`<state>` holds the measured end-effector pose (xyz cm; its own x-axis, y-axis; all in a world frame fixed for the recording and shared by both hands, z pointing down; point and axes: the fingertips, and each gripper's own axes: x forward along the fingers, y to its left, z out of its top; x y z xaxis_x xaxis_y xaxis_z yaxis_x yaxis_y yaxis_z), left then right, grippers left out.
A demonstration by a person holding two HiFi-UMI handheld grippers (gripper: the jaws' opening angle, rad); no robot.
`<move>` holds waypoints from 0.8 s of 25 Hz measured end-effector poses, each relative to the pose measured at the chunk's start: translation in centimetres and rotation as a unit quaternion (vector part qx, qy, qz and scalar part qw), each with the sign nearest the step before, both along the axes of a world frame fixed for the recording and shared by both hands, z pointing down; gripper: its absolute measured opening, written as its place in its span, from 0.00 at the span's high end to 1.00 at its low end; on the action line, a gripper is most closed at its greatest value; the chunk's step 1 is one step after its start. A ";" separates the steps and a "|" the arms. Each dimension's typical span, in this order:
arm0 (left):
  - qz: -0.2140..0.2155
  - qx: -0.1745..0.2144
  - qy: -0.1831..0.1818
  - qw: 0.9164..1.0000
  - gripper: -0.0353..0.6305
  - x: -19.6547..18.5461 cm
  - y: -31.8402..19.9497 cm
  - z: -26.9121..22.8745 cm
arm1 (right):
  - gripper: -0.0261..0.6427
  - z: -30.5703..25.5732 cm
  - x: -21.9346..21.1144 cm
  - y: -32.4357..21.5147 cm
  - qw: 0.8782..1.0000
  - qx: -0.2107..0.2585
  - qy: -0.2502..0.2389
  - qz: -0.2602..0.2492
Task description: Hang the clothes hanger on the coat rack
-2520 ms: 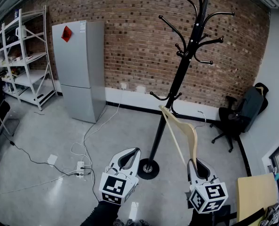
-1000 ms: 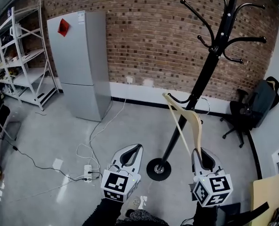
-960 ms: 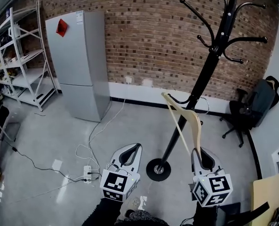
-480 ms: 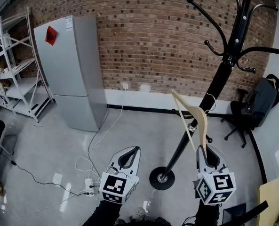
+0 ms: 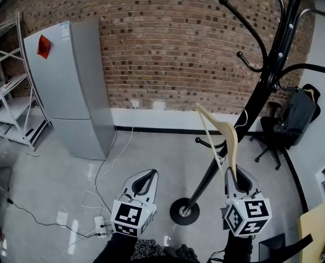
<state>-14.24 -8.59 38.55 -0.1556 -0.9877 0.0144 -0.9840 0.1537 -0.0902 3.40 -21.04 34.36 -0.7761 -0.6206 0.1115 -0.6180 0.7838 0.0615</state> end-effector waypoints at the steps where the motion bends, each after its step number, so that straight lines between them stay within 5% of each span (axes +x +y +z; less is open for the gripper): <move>1: 0.005 0.001 -0.001 1.000 0.93 -0.2 -0.4 -0.2 | 0.87 -0.1 -0.2 -0.1 1.000 0.000 0.000 0.003; 9: 0.059 0.007 -0.001 0.998 0.93 -3.0 -4.9 -0.6 | 0.87 -1.1 -2.5 -2.6 0.999 0.000 -0.002 0.049; 20: 0.171 0.013 -0.007 0.985 0.93 -9.4 -14.4 -2.8 | 0.87 -3.7 -6.2 -7.1 0.986 0.003 -0.015 0.165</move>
